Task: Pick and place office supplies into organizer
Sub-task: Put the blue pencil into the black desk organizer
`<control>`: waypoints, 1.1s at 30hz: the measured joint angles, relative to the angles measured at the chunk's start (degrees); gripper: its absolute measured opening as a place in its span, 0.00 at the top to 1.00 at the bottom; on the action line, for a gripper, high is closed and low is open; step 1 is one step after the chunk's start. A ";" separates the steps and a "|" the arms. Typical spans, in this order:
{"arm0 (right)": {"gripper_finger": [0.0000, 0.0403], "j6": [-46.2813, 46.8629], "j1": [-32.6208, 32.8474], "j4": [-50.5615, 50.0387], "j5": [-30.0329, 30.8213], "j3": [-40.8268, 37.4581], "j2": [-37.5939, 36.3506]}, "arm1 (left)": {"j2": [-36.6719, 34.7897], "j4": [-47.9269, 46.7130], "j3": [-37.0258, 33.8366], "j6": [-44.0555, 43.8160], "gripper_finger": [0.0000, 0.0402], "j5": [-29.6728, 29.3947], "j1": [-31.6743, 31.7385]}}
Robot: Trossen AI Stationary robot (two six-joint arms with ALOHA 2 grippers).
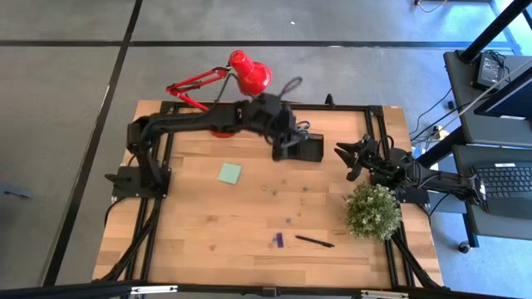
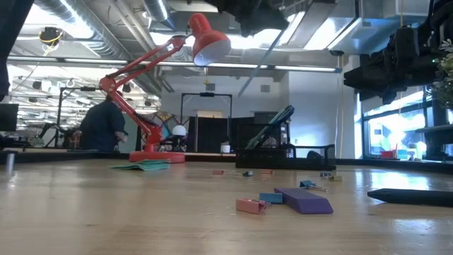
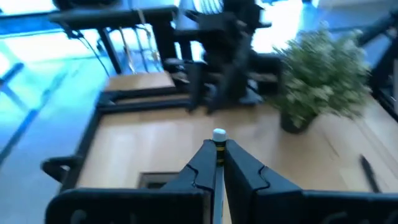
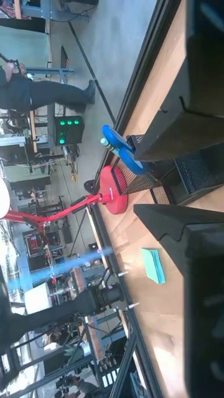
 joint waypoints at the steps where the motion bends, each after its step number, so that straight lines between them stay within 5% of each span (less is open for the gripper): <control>1: 0.69 0.00 -0.02 -0.02 0.00 0.00 0.00 | 0.10 1.20 0.00 0.01 0.97 0.69 1.08; 11: 0.69 -0.12 -0.02 -0.02 0.00 -0.01 0.00 | 2.72 12.85 0.04 1.55 0.97 4.72 6.62; 33: 0.69 -0.10 -0.02 -0.02 -0.02 0.00 0.00 | 17.25 17.21 0.02 -3.09 0.97 0.34 10.92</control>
